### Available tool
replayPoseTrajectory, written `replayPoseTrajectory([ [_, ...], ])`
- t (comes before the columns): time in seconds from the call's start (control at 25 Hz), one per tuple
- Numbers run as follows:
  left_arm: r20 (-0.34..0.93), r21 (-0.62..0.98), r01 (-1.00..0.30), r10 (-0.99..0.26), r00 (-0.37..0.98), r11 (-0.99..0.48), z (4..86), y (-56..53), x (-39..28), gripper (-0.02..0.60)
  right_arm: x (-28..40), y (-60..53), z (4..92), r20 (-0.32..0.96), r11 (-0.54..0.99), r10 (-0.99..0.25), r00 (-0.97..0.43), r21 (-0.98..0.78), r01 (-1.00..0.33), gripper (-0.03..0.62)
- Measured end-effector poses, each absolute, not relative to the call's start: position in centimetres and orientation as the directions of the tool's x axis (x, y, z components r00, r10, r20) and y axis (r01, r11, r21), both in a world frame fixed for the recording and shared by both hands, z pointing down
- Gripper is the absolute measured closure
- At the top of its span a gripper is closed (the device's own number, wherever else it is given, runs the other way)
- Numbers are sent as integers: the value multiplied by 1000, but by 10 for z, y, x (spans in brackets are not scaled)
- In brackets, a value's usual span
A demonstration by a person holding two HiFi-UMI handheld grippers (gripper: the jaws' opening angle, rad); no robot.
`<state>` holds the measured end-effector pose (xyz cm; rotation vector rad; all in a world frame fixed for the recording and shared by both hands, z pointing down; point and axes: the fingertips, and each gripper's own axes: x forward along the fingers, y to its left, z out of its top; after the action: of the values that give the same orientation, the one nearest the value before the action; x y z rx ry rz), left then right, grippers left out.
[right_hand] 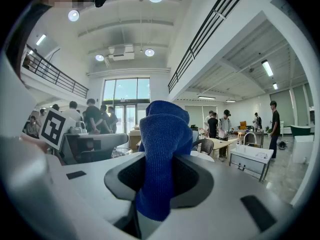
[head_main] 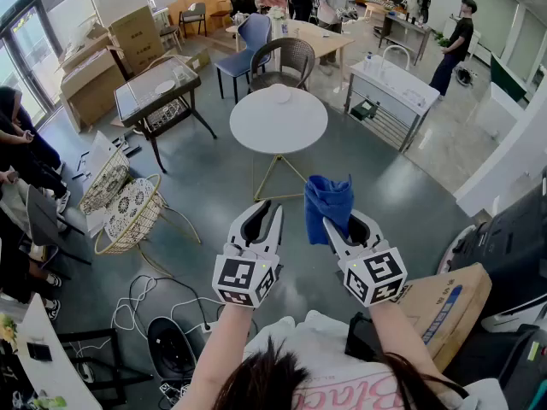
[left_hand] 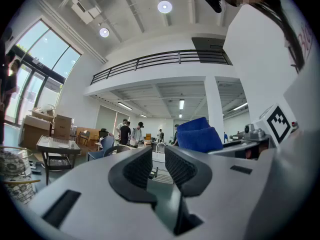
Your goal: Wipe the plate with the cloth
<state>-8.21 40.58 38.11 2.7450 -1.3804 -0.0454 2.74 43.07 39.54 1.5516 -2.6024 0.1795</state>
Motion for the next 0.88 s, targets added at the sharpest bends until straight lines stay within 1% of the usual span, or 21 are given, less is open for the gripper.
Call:
replayPoseTrajectory([
  [0.44,12,68,-831,-833,554,-552,386,391,-59,506,64,413,399,156,505,-847,-508,-65,-861,462],
  [0.64,19,57,-849,-849,527,-526,390,391,-47,506,79,411,399,132,536,-828,-546,-104,-838,462],
  [0.88,34,66,-862,-863,505,-502,394,380,-44,505,95,398,403,135,524,-833,-537,-124,-843,462],
])
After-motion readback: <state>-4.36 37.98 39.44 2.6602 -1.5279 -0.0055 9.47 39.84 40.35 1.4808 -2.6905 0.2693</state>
